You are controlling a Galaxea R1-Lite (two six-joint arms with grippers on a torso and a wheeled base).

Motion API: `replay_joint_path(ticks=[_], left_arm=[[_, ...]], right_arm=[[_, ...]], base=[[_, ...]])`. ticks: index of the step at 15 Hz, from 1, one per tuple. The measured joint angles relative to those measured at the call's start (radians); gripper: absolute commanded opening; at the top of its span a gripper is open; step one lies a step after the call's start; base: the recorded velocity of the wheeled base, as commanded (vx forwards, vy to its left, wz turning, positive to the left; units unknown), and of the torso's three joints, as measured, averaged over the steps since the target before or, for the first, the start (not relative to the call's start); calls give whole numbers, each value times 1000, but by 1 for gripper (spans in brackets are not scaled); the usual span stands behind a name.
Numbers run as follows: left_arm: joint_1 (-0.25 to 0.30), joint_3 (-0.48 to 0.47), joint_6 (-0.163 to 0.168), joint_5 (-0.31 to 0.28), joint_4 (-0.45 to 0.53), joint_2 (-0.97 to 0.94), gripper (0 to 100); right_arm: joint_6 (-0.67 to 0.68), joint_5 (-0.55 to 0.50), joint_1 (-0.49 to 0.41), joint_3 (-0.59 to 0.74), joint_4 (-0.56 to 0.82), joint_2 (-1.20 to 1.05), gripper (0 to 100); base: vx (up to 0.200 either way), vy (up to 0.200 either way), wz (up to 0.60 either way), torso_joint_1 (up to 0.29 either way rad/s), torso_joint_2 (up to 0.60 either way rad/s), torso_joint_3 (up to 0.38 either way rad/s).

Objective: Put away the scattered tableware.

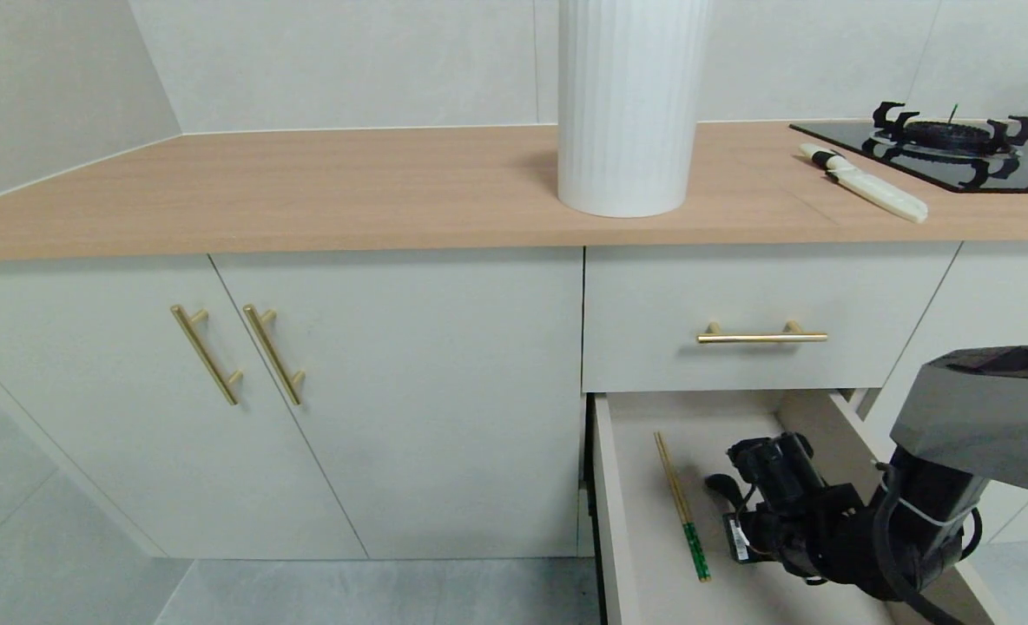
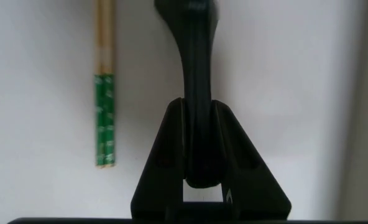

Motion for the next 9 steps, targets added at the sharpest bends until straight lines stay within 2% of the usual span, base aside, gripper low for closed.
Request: replay_joint_path(ticks=[3,9], left_arm=[[0,0,0,0,0,0,100],[0,0,0,0,0,0,100]], right_arm=[[0,-10,-5,-6,-93,75,0],[-1,-15,-8,-3,-99,110,0]], base=[[0,0,0,0,0,0],[0,0,0,0,0,0]])
